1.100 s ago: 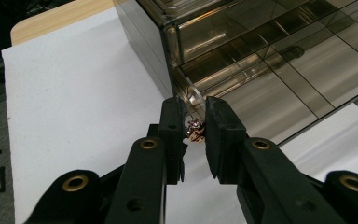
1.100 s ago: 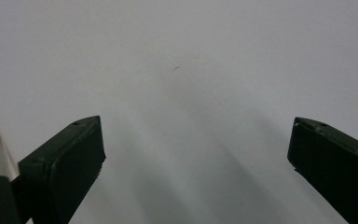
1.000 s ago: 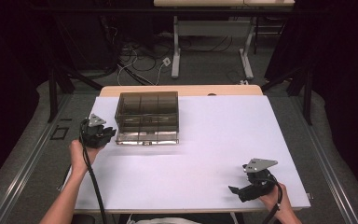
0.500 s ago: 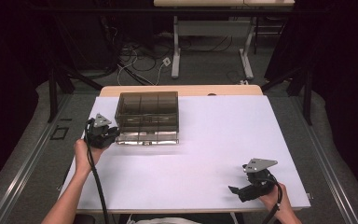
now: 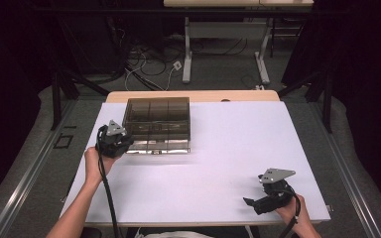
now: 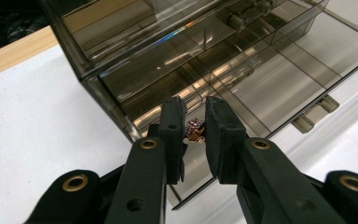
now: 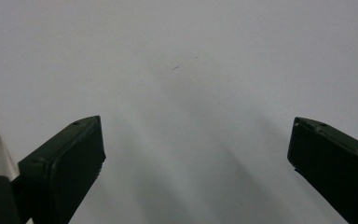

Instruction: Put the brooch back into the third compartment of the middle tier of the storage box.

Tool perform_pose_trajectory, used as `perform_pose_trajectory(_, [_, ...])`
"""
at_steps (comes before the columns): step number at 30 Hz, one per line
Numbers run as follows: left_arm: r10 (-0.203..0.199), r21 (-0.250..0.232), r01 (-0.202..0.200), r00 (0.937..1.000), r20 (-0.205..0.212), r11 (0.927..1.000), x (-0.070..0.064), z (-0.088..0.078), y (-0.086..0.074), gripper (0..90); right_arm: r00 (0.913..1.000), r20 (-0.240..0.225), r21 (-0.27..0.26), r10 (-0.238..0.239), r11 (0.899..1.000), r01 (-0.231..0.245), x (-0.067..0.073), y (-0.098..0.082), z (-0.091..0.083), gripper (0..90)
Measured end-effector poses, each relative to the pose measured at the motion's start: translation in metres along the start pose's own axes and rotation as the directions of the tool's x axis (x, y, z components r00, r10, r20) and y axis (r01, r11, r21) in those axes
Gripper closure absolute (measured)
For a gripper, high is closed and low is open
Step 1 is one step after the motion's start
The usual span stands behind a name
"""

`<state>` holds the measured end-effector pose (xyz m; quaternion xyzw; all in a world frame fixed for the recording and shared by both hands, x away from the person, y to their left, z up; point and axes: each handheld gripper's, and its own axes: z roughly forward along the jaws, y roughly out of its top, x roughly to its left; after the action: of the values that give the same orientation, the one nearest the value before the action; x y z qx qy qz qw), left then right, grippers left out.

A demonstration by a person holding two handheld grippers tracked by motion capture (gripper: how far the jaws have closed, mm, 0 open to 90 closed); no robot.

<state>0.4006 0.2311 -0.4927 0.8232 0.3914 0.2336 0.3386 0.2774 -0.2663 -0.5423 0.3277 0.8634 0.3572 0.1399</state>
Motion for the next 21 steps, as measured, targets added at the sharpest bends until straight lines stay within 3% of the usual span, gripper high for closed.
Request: perform_pose_trajectory(21, [0.038, -0.012, -0.037, 0.9985, 0.039, 0.9992, -0.019, 0.007, 0.011, 77.2, 1.0000, 0.009, 0.004, 0.000, 1.000, 0.000, 0.000, 0.000, -0.001, 3.1])
